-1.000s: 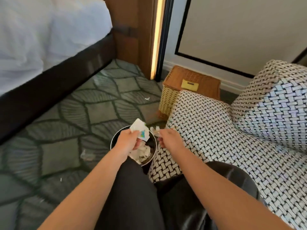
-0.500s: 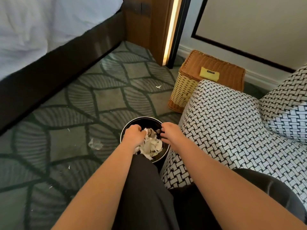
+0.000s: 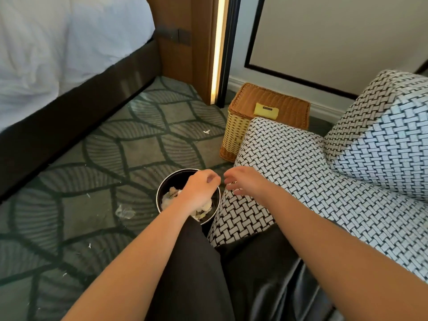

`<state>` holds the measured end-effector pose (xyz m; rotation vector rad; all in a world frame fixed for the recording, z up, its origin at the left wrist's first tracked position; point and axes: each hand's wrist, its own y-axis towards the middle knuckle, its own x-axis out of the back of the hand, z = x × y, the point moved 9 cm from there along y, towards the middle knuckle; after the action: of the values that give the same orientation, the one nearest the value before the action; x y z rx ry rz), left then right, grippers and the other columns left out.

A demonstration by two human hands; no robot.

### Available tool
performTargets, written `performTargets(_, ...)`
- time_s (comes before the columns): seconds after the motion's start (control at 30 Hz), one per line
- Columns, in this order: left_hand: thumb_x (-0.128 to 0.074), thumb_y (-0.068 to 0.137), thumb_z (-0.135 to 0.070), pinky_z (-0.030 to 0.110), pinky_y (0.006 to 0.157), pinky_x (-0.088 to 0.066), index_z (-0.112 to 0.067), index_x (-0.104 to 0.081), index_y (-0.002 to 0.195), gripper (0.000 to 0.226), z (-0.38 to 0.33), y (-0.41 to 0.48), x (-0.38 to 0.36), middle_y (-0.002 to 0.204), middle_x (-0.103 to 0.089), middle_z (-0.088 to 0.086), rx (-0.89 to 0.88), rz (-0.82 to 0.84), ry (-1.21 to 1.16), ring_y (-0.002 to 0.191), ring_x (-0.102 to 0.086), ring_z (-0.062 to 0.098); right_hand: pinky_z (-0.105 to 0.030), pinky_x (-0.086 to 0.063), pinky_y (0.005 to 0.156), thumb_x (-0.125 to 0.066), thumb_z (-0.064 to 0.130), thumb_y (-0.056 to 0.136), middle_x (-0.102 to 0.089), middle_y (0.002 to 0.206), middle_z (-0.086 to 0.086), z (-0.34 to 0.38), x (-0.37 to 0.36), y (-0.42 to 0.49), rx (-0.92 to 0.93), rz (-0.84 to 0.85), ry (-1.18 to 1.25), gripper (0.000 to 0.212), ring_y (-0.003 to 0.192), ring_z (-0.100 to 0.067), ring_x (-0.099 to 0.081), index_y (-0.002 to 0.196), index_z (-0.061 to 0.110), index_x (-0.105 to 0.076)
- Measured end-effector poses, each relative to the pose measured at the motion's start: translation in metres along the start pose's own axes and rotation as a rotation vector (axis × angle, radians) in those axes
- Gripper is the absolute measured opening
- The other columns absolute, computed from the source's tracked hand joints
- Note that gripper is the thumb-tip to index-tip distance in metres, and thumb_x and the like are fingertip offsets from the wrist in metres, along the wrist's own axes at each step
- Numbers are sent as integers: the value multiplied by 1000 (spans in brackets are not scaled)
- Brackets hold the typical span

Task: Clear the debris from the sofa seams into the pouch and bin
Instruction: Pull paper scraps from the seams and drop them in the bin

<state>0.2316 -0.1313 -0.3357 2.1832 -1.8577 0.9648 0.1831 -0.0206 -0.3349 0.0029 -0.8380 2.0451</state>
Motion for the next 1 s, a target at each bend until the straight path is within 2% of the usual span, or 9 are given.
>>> performTargets(0.13, -41, 95, -31, 41, 85, -50, -23, -62, 90, 23, -51, -32, -21, 98, -67, 3, -98, 91, -37, 93, -65, 26, -28, -49, 79, -41, 24, 95, -62, 106, -5, 12, 39, -41, 128, -26, -136, 24, 91, -13, -61, 112, 14, -56)
performTargets(0.27, -42, 95, -34, 38, 87, -49, -25, -61, 96, 21, -97, -61, -41, 103, -66, -2, -224, 173, 9, 96, -63, 17, -37, -47, 88, -40, 27, 95, -63, 104, -5, 18, 75, -88, 233, -77, -269, 25, 96, -18, -60, 106, 13, -59)
performTargets(0.37, -44, 95, -36, 23, 79, -43, -26, -61, 96, 20, -135, -86, -63, 100, -65, -6, -332, 233, 53, 96, -60, 9, -28, -46, 81, -42, 26, 95, -63, 101, -1, 12, 108, -128, 315, -178, -331, 27, 92, -15, -59, 106, 11, -61)
performTargets(0.47, -45, 95, -36, 27, 89, -44, -22, -61, 106, 24, -167, -108, -89, 107, -65, -6, -406, 274, 67, 101, -59, 8, -21, -39, 75, -43, 25, 94, -59, 106, 4, -8, 139, -163, 340, -268, -374, 29, 91, -8, -54, 117, 15, -58)
performTargets(0.53, -45, 95, -37, 24, 90, -44, -23, -60, 108, 24, -188, -124, -112, 111, -64, -6, -481, 303, 90, 103, -58, 7, -21, -41, 79, -42, 24, 95, -60, 109, 5, -30, 162, -188, 327, -328, -390, 28, 98, -9, -54, 116, 17, -58)
performTargets(0.63, -45, 96, -38, 5, 75, -37, -25, -59, 107, 22, -210, -148, -149, 110, -61, -11, -581, 362, 147, 95, -54, -1, -22, -44, 87, -44, 20, 95, -61, 113, 4, -70, 190, -221, 304, -396, -376, 26, 101, -8, -55, 116, 17, -59)
performTargets(0.7, -43, 96, -38, 1, 70, -32, -23, -58, 112, 27, -220, -166, -183, 111, -61, -11, -623, 435, 176, 92, -51, -4, -22, -43, 90, -44, 18, 95, -60, 117, 3, -111, 210, -243, 236, -444, -353, 26, 104, -8, -54, 118, 16, -57)
performTargets(0.9, -34, 97, -42, 18, 83, -39, -14, -54, 121, 41, -219, -210, -280, 118, -60, 0, -607, 712, 236, 108, -56, 11, -19, -42, 90, -47, 11, 94, -56, 127, -3, -245, 245, -296, -36, -590, -256, 28, 109, -9, -51, 120, 11, -56)
performTargets(1.0, -34, 98, -43, 18, 80, -38, -16, -54, 121, 41, -208, -217, -315, 118, -60, 0, -598, 748, 310, 103, -54, 8, -24, -48, 81, -50, 13, 93, -53, 128, -5, -297, 252, -324, -140, -733, -223, 27, 96, -17, -62, 120, 13, -56)
